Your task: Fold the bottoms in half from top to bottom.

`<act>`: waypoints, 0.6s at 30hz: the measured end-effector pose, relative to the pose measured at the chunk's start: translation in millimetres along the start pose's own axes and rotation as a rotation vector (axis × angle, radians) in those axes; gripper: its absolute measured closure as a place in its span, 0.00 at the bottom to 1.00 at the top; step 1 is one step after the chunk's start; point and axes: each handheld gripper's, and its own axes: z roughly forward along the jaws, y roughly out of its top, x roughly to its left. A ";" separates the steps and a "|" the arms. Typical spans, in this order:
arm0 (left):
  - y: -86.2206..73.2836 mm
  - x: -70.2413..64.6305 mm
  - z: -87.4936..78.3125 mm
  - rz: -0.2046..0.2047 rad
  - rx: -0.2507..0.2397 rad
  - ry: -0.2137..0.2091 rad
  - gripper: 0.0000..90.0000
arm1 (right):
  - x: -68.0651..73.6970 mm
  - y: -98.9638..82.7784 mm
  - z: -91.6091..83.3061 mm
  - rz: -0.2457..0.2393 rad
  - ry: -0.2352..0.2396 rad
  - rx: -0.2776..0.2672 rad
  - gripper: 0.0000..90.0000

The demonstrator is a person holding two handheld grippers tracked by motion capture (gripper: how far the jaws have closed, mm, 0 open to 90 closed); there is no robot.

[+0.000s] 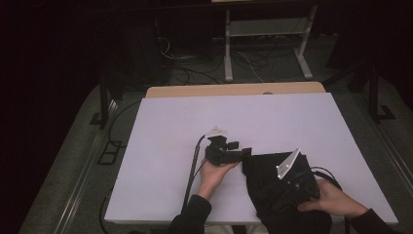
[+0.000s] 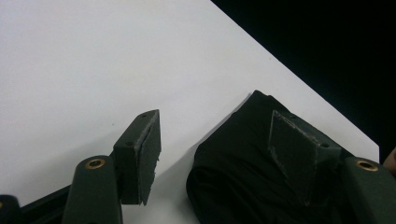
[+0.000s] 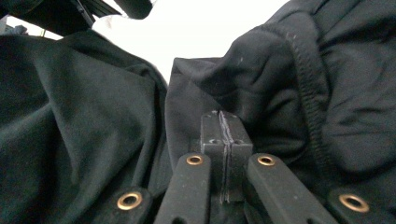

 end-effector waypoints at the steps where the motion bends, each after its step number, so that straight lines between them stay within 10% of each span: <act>1: -0.2 -0.1 0.3 0.000 0.003 0.000 0.37 | 0.7 -1.0 0.0 0.002 0.003 -0.001 0.97; 12: -0.7 -1.4 1.8 0.004 0.004 -0.002 0.33 | 11.1 -15.6 6.7 -0.001 0.032 0.050 0.94; 18: -1.5 -2.7 2.9 0.010 0.013 -0.010 0.31 | 14.7 -20.4 -5.4 -0.029 0.010 -0.033 0.81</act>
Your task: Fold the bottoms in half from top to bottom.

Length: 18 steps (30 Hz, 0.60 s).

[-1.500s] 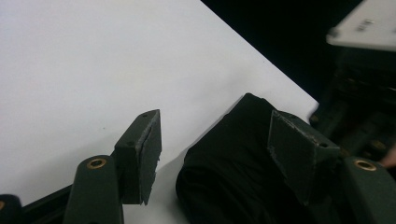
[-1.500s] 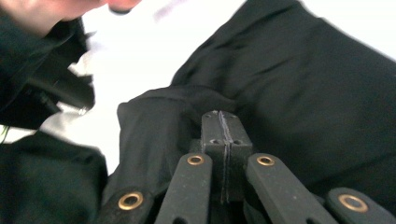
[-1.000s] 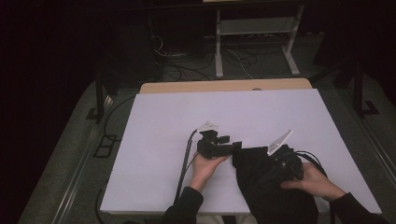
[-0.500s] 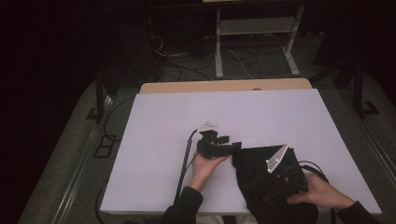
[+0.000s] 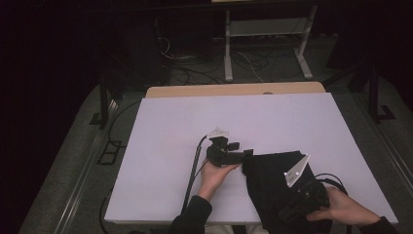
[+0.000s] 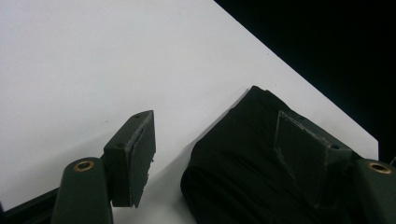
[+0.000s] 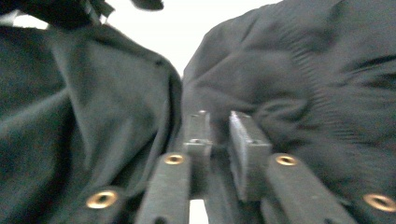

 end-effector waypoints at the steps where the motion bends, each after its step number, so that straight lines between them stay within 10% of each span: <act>1: -0.2 -0.4 0.3 0.003 0.004 -0.001 0.31 | 0.5 -0.7 -4.1 0.003 -0.019 -0.026 0.78; 18: 0.1 -2.5 -0.1 0.024 0.013 -0.030 0.21 | -10.2 -0.4 -46.8 0.092 -0.222 -0.248 0.20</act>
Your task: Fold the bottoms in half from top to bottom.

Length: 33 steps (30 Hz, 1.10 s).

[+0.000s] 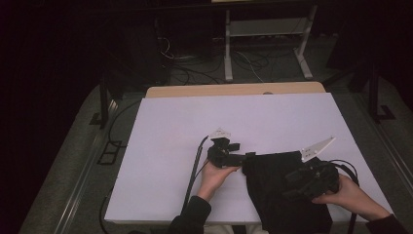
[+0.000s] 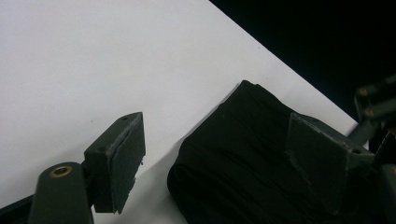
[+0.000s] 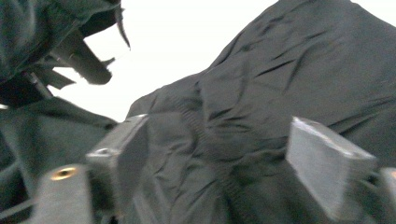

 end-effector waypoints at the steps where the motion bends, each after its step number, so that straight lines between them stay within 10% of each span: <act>1: 0.2 0.1 -0.2 0.001 -0.001 0.003 0.21 | -0.9 0.8 -1.1 0.005 -0.010 -0.009 0.17; 7: 2.1 0.0 -1.8 0.006 0.015 0.012 0.18 | -6.4 5.7 -9.2 0.031 -0.064 -0.049 0.00; 33: -3.4 5.0 16.9 0.000 0.139 0.022 0.03 | -81.4 -8.2 -47.7 0.204 -0.222 -0.212 0.00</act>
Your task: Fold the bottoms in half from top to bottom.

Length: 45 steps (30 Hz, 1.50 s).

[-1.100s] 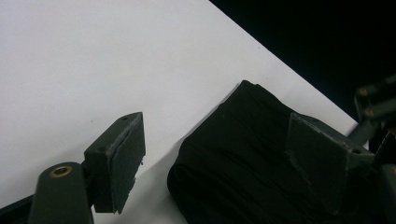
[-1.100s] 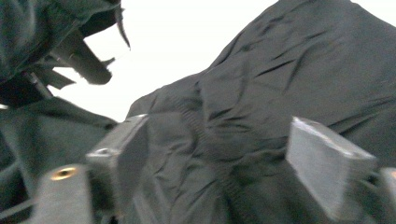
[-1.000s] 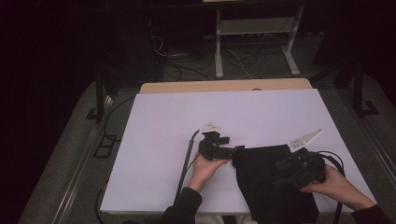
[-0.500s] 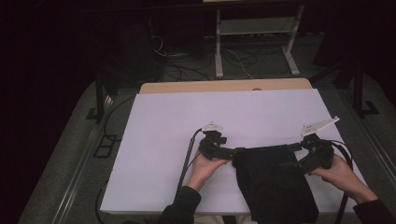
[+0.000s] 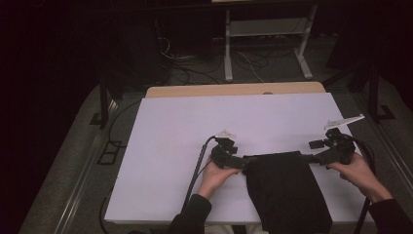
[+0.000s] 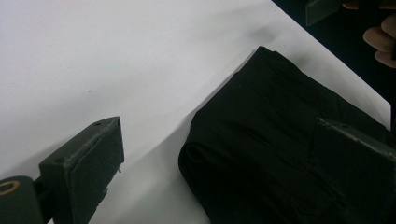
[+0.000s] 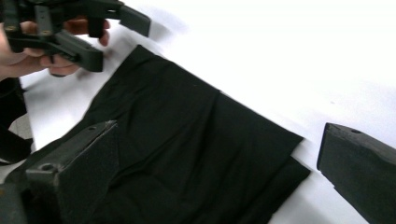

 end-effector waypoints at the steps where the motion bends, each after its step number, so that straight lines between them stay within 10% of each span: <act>1: -0.2 0.0 0.6 -0.002 0.001 0.000 0.03 | -2.2 -0.3 0.4 0.005 -0.003 0.002 0.00; 12: -2.8 2.0 8.6 -0.023 0.012 -0.023 0.07 | -25.0 -7.4 12.9 0.056 -0.058 0.064 0.00; 29: -7.3 3.5 18.4 -0.061 0.050 -0.122 0.36 | -40.6 -15.2 25.5 0.102 0.003 0.084 0.29; 39: -10.8 -1.4 24.1 -0.008 0.105 -0.148 0.85 | -29.4 -12.3 38.7 0.057 -0.019 0.118 0.87; 45: -8.0 -5.4 18.1 0.035 0.092 -0.120 0.93 | -27.2 -12.3 37.8 0.094 -0.028 0.114 0.94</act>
